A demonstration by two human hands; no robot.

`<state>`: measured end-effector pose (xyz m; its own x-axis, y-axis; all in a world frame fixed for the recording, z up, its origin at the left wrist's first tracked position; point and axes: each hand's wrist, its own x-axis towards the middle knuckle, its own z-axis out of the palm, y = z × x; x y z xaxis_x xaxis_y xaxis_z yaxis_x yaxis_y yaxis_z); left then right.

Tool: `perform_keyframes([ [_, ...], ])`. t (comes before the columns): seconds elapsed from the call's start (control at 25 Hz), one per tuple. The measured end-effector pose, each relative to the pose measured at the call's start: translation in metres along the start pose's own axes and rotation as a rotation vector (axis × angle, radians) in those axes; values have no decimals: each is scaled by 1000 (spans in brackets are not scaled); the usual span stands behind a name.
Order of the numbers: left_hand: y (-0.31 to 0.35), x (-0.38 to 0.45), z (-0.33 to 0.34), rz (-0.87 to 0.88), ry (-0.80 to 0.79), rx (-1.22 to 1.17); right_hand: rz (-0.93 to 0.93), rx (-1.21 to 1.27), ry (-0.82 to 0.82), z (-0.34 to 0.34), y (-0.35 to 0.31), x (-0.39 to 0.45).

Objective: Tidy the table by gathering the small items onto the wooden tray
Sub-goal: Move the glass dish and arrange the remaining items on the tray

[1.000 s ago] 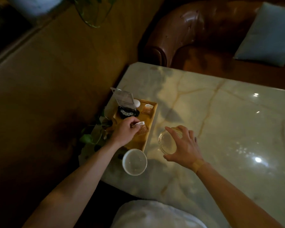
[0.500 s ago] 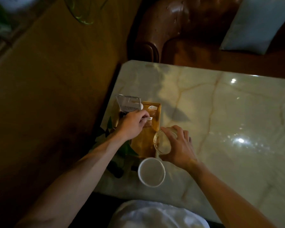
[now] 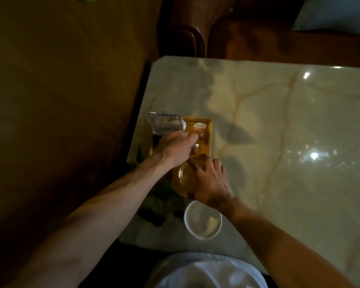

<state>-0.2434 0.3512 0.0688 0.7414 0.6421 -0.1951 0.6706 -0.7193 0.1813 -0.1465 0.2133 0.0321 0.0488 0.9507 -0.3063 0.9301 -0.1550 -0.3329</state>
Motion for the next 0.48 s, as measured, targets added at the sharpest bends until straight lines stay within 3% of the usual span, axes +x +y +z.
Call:
perform_keyframes([
  [0.12,3,12,4,30,29,91,-10,-2,-27,8,-6,10],
  [0.28,8,24,9,4,-116,46,-36,-10,-23,16,-8,18],
  [0.48,9,34,18,15,-163,80,-43,-2,-16,22,-7,23],
])
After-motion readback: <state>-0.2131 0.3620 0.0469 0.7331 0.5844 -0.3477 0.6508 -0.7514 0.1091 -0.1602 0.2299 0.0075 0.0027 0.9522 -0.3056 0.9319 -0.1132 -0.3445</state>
